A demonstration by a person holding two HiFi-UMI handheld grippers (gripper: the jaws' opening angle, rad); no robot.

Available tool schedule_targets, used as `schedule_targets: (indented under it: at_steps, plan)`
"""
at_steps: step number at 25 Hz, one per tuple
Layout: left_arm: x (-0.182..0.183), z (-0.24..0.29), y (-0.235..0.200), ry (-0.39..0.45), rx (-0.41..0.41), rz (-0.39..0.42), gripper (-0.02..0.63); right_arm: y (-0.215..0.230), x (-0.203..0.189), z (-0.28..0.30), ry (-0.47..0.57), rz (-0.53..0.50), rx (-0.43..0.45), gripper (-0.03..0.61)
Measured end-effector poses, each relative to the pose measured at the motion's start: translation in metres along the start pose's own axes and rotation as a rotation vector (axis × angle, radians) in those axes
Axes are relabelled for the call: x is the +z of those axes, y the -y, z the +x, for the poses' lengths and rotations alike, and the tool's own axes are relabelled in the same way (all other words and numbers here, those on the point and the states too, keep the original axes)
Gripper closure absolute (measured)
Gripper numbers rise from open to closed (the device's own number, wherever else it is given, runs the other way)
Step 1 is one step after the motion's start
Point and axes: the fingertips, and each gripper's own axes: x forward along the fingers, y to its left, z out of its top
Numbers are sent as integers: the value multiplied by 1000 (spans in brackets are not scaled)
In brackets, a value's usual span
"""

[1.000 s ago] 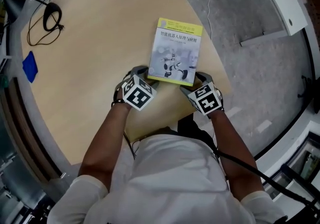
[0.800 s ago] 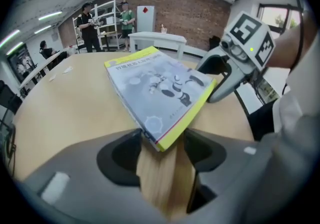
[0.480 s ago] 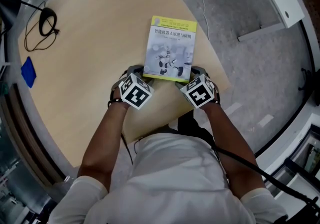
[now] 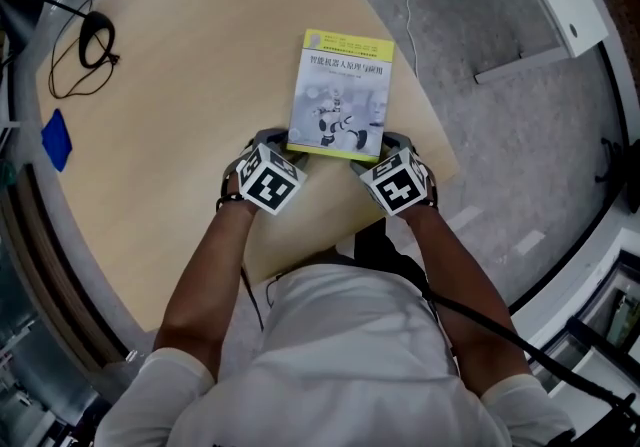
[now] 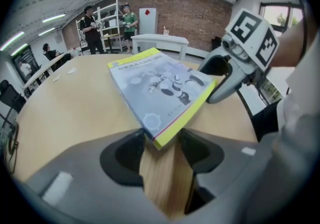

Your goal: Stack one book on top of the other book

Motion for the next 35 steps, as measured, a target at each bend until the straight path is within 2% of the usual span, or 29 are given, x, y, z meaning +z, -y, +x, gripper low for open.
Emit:
schedule_targets:
  at_steps: [5,7,9,12,15,17,19,21,25,26,31,35]
  plan:
    - [1,-2,-1,23,-26,10,364,-1,-1,0,-5,2,6,239]
    - [-1,-7,4,29,-76,-20,348,-5,-8,-3,0,25,54,236]
    - [-3,-16,5,47,-142,-83,347,-4,-11,-15,40,95,109,235]
    - [4,-38,-5,147,-211,-235,347,11,0,-39,180,258,164,235]
    - [29,-53,-30,321,-243,-489,347,44,21,-49,338,484,178,236]
    - [46,-49,-51,408,-230,-646,347,65,29,-41,388,640,185,236]
    - [54,-36,-63,423,-198,-725,347,77,33,-28,390,733,172,236]
    - [57,-23,-64,395,-182,-730,348,80,35,-15,368,755,152,236]
    - [56,-8,-57,349,-156,-714,367,77,35,0,328,733,110,251]
    - [55,-6,-58,344,-138,-719,410,77,35,0,320,723,94,262]
    - [55,-5,-57,341,-93,-731,422,64,39,5,272,656,59,282]
    - [57,-6,-56,331,-36,-718,428,65,38,5,260,662,35,285]
